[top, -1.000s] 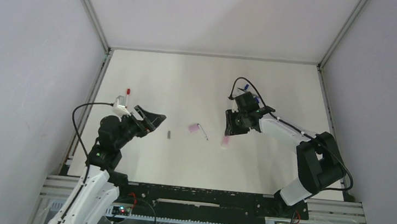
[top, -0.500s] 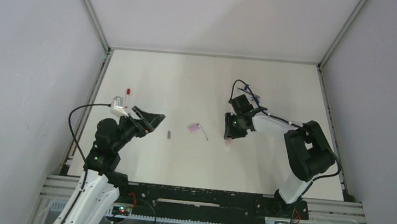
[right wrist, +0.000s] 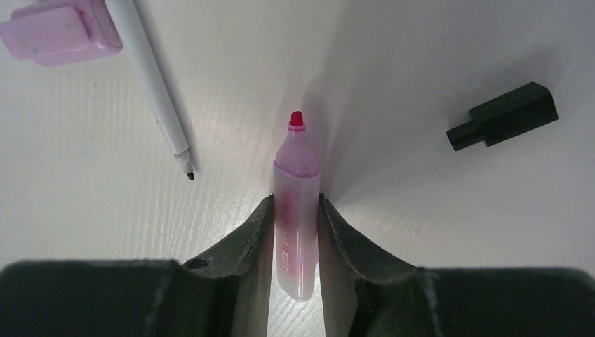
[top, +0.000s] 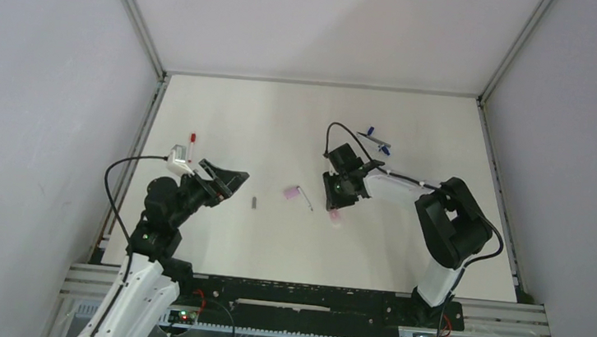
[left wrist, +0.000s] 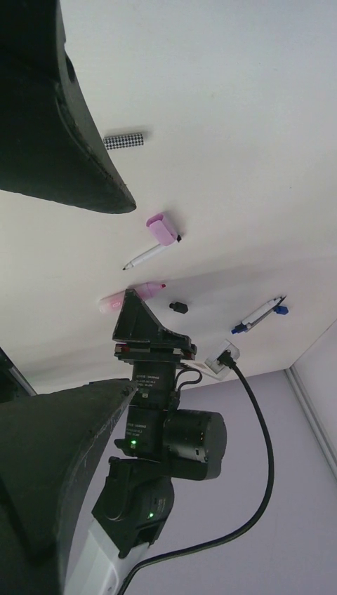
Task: Insert the pens into the pen caps
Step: Pick up the pen from the center of the board.
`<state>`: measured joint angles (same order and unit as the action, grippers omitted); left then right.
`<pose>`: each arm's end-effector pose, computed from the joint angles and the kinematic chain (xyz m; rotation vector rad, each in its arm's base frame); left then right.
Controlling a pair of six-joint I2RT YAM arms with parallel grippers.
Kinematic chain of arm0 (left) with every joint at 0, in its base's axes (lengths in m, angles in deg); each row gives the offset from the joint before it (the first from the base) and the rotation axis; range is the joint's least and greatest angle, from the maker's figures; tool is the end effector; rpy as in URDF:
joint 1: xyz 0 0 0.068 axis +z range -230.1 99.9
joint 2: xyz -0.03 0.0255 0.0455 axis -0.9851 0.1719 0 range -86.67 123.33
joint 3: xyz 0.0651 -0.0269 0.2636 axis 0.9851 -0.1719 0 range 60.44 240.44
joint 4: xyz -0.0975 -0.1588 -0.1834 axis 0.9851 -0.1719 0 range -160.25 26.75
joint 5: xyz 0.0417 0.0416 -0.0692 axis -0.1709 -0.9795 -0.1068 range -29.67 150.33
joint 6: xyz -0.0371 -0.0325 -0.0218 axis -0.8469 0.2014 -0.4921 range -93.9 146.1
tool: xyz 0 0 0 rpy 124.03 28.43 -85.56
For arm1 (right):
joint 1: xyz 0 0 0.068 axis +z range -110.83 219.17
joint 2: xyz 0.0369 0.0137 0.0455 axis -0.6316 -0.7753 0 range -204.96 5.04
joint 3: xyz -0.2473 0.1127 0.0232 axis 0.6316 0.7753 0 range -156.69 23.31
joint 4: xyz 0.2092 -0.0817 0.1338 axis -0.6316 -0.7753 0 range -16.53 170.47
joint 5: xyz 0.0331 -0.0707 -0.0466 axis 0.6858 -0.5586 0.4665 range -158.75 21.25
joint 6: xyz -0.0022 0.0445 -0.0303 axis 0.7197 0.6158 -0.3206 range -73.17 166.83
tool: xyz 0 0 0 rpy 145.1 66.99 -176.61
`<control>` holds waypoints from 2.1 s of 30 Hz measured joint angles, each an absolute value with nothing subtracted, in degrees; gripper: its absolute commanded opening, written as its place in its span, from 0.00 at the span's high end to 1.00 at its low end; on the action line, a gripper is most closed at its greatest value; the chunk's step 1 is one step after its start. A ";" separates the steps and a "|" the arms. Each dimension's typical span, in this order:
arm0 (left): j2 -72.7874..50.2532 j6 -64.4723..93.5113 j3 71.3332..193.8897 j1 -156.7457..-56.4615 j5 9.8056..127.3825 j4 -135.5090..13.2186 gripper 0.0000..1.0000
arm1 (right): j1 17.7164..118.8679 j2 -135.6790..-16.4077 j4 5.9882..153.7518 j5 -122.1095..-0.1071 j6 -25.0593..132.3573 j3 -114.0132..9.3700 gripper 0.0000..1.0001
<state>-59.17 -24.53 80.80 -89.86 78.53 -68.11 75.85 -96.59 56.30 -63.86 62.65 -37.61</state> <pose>0.1378 -0.0349 0.2420 -0.4273 1.8430 -1.0238 0.2744 0.2082 0.1587 -0.5259 2.7104 0.3778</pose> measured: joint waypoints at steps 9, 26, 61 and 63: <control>-58.20 -24.99 80.80 -90.17 78.68 -68.07 0.09 | 78.63 -96.61 55.93 -67.38 58.41 -37.94 0.57; -58.23 -27.09 80.63 -91.68 79.16 -64.79 0.09 | 80.44 -97.20 54.99 -70.31 53.47 -38.66 0.83; -21.94 -42.96 100.19 -116.16 68.02 -45.56 0.32 | 61.73 -81.00 48.89 -23.89 44.27 -48.32 1.00; -19.76 -43.22 101.85 -117.08 67.43 -46.65 0.34 | 62.06 -81.00 48.74 -23.54 44.27 -48.35 1.00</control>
<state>-19.76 -43.22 101.85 -117.08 67.43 -46.65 62.06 -81.00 48.74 -23.54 44.27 -48.35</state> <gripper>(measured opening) 0.686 0.326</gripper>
